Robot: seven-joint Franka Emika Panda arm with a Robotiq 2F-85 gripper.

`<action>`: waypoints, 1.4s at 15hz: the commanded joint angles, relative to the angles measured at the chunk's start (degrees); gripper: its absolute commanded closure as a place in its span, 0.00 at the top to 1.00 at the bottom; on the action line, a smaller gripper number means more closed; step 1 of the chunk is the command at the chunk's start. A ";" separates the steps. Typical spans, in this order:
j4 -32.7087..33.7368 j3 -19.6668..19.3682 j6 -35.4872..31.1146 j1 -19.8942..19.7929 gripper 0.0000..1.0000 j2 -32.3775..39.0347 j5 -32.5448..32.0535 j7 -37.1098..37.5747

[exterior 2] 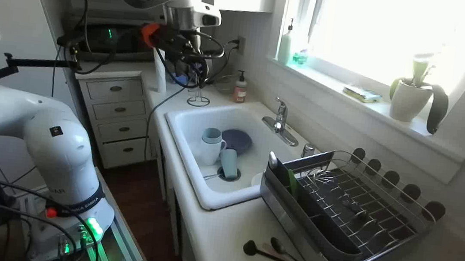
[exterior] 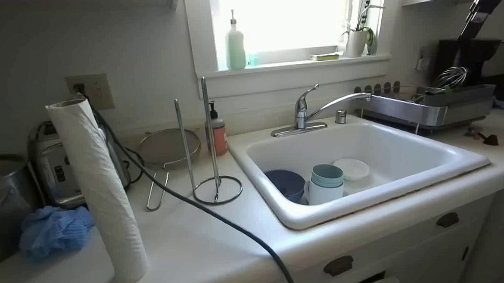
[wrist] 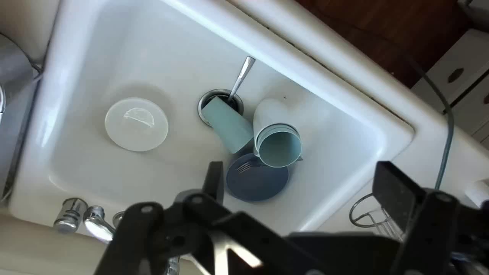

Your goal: Stack the blue cup in the already stacked cups

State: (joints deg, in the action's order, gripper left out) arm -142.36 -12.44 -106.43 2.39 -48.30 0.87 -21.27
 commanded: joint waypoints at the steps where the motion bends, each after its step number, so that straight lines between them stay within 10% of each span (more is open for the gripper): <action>1: 0.10 0.30 0.09 -0.41 1.00 0.11 0.28 -0.24; 12: 0.10 0.30 0.09 -0.41 1.00 0.11 0.28 -0.24; 21: 4.26 5.79 -11.78 3.17 1.00 19.29 6.38 7.21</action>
State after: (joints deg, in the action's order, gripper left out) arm -141.66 -9.24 -115.49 4.89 -36.79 4.22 -18.11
